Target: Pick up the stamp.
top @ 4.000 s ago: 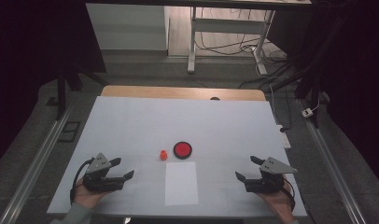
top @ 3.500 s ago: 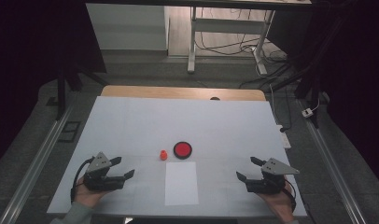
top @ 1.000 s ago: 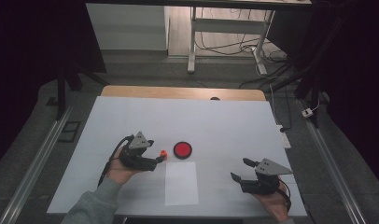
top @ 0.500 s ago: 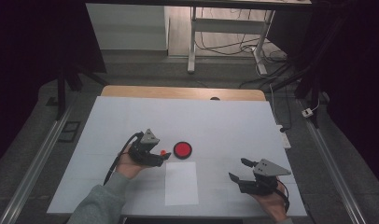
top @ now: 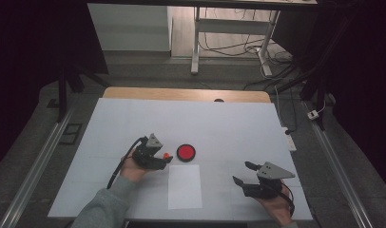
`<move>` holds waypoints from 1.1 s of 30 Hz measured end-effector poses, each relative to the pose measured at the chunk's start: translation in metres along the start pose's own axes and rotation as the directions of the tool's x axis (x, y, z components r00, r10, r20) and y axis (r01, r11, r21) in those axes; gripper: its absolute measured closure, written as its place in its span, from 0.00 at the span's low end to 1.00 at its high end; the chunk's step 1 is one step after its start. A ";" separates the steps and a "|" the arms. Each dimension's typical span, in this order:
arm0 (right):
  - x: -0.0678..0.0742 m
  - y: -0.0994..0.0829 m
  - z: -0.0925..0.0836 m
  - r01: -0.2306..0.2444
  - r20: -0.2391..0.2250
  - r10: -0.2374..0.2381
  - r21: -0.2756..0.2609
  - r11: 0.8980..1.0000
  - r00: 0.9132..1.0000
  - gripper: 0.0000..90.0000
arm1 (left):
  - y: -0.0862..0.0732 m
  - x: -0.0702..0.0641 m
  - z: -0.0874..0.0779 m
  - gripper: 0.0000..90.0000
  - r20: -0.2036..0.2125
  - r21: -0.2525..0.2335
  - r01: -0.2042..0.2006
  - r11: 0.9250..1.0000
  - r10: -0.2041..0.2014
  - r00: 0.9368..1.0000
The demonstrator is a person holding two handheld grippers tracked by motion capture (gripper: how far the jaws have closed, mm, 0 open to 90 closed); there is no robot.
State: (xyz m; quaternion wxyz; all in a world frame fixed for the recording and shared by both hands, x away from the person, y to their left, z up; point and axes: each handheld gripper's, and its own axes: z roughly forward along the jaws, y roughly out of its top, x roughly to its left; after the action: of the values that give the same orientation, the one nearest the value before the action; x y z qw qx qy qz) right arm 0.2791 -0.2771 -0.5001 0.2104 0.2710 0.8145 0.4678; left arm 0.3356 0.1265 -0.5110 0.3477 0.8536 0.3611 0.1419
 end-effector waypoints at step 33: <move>0.000 -0.002 0.000 0.004 0.009 -0.004 0.016 1.000 1.000 0.30 | -0.005 0.002 0.013 0.80 0.040 0.014 -0.019 1.000 0.019 0.999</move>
State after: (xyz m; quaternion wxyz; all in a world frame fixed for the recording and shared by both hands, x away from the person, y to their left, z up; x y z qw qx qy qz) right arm 0.2789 -0.2783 -0.5021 0.2130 0.2730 0.8178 0.4597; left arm 0.3409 0.1241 -0.5238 0.3473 0.8621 0.3471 0.1256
